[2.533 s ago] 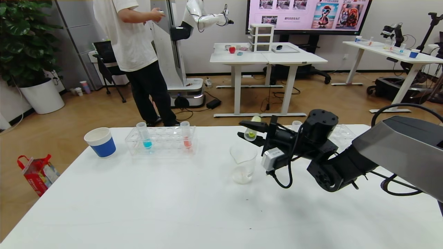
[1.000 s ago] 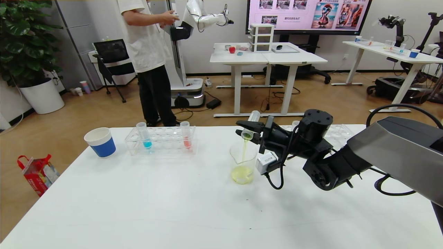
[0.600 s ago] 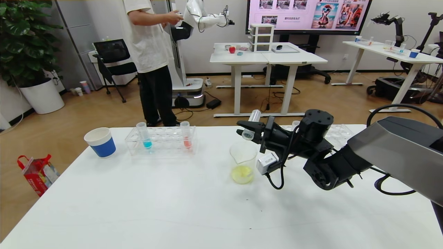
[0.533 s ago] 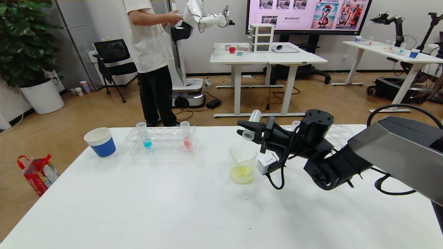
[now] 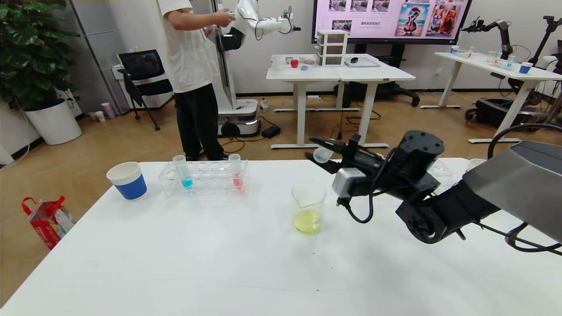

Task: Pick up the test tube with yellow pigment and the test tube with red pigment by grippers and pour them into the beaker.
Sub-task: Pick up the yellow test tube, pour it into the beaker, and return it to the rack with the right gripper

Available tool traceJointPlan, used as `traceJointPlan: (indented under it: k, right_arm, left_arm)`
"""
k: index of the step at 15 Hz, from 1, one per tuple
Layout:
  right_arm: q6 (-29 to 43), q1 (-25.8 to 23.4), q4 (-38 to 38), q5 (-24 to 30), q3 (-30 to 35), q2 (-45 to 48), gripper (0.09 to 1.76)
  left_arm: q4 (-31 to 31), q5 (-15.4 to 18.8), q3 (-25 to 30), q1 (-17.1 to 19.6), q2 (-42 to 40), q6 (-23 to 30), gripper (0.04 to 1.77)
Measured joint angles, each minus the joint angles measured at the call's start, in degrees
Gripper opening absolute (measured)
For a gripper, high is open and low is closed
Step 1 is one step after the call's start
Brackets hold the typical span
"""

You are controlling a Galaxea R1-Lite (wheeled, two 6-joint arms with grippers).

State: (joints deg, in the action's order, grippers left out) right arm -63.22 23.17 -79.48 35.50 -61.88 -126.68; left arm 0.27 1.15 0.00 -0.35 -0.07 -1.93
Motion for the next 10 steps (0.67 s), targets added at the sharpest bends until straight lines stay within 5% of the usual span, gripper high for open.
traceJointPlan:
  k: [3, 6, 8, 10]
  right_arm:
    - [22.32, 0.99, -8.12, -10.64, 2.9, 2.35, 0.51]
    - [35.47, 1.68, -9.81, -24.98, 4.35, 3.21, 0.51]
    - [45.01, 2.57, -7.53, -35.06, 4.89, 3.64, 0.51]
    - [49.92, 2.73, -0.34, -39.61, 6.1, 5.11, 0.51]
  left_arm:
    - [-0.02, 0.0, 0.0, 0.0, 0.0, 0.0, 1.75]
    - [0.0, -0.02, 0.0, 0.0, 0.0, 0.04, 1.75]
    - [0.0, 0.0, 0.0, 0.0, 0.0, 0.02, 1.75]
    - [0.0, 0.0, 0.0, 0.0, 0.0, 0.0, 1.75]
